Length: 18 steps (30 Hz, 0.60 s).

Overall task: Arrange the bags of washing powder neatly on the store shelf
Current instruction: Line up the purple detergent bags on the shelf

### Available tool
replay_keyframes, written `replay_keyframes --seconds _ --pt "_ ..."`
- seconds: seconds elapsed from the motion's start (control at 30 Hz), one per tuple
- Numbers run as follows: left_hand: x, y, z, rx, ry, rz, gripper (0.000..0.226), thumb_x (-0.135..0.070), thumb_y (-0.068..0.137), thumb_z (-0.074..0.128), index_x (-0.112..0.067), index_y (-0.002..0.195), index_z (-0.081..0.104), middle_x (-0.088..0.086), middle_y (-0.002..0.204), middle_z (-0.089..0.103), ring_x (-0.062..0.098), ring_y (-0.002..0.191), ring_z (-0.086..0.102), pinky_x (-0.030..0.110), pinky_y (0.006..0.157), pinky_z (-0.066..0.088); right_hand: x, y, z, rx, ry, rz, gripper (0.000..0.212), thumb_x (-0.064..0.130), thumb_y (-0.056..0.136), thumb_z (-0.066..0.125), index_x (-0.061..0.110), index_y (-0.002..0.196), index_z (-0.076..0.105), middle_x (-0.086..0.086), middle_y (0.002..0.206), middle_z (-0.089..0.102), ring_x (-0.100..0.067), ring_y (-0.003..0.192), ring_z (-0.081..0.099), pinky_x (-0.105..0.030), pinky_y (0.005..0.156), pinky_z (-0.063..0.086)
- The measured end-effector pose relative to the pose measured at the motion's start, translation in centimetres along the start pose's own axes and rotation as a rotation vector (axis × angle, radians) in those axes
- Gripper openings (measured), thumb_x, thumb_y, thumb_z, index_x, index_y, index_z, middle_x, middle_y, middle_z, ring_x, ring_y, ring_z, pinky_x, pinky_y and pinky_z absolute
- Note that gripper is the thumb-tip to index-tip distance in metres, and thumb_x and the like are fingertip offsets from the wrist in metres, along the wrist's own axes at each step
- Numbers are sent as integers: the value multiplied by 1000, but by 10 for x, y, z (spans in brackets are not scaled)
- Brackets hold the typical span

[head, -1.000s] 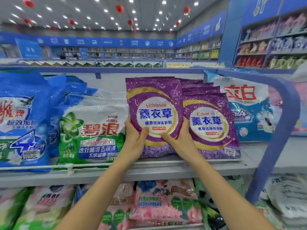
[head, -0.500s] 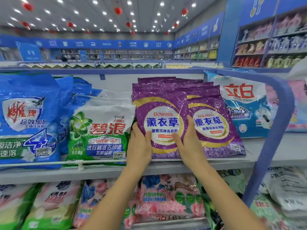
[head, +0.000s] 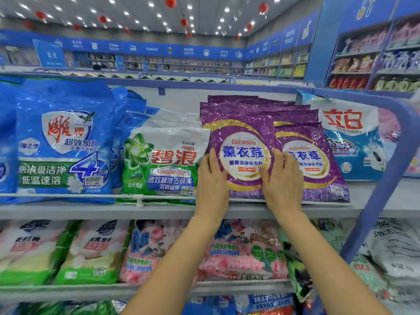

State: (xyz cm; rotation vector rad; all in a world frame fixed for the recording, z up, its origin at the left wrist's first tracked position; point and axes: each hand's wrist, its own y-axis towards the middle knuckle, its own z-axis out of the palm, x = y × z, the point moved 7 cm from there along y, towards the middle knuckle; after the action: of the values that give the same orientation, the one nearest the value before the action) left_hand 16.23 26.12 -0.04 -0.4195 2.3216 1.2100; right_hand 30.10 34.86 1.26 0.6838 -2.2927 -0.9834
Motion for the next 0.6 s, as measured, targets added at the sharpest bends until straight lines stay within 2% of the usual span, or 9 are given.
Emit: replay_keyframes --seconds 0.07,0.13,0.27,0.33,0.4,0.47,0.53,0.6 --pt "-8 -11 -17 -63 27 141 53 -11 95 48 0 142 28 20 140 38 29 128 39 37 105 39 4 -5 -10 -14 67 -6 46 34 94 48 5 130 44 -18 124 49 -33 113 46 -43 89 39" --pt "-8 -22 -41 -105 19 195 48 -15 94 45 -1 139 33 18 135 44 28 124 43 35 104 37 11 -13 -20 -9 151 -30 40 31 95 47 7 127 46 -14 123 49 -27 114 44 -37 93 36" --pt "21 -45 -109 -184 62 153 44 -21 93 41 -2 132 43 14 122 56 21 113 49 22 100 32 34 -33 -43 30 373 -94 27 26 91 45 9 106 59 -2 99 59 -18 96 52 -25 84 35" --pt "42 -65 -152 -236 86 107 39 -21 92 43 -1 125 50 10 113 61 15 105 52 19 94 34 43 -44 -52 76 550 -100 19 23 90 47 14 95 62 8 83 60 -4 82 56 -15 74 38" --pt "64 -93 -197 -294 102 31 35 -20 91 46 -2 120 54 4 103 62 6 97 55 15 90 39 49 -57 -54 148 710 -78 15 28 90 48 19 89 60 16 76 61 2 76 58 -8 65 41" --pt "85 -128 -240 -328 126 -68 28 -21 89 49 -10 114 56 -3 95 63 -6 89 56 12 85 43 60 -72 -46 224 845 -60 16 31 90 49 20 88 61 10 75 64 1 72 59 -5 61 42" --pt "105 -168 -278 -314 142 -196 18 -29 87 50 -26 104 56 -9 92 65 -5 87 59 17 82 47 80 -91 -33 324 976 -64 13 34 89 48 29 86 60 16 80 65 1 68 59 -7 60 44" --pt "122 -213 -312 -308 162 -344 17 -41 83 50 -36 98 55 -6 91 68 5 84 64 21 81 49 109 -114 -20 448 1055 -91 12 40 85 47 34 85 57 18 81 65 1 69 60 -10 62 46"
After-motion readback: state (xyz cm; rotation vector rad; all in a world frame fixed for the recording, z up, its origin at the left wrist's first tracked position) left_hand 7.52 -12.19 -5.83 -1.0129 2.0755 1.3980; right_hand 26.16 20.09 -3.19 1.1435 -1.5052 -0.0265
